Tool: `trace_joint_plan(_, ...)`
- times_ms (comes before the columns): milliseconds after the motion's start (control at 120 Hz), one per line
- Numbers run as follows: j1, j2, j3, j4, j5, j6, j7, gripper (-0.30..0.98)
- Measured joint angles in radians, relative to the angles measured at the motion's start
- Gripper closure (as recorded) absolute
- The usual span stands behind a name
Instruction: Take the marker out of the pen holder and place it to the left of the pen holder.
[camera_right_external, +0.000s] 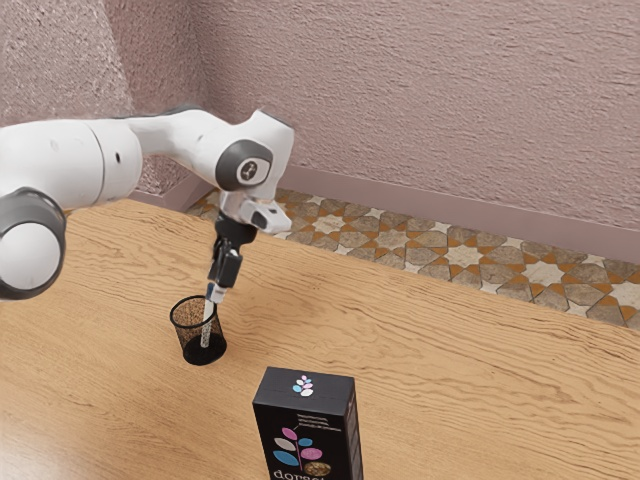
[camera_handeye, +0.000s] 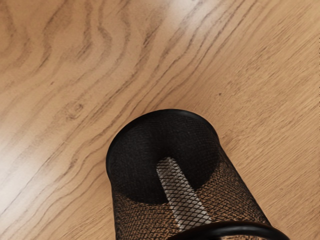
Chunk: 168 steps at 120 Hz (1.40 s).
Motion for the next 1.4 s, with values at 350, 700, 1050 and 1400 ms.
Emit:
trace_joint_plan(350, 0.000, 0.006, 0.032, -0.001, -0.020, 0.050, 0.023, 0.33)
trace_joint_plan(700, 0.001, -0.017, 0.061, -0.001, -0.019, -0.021, 0.036, 0.49)
trace_joint_plan(1050, 0.001, -0.016, 0.067, -0.003, 0.001, -0.071, 0.042, 0.68)
trace_joint_plan(1400, 0.003, -0.201, 0.058, -0.103, 0.006, -0.087, 0.039, 0.78)
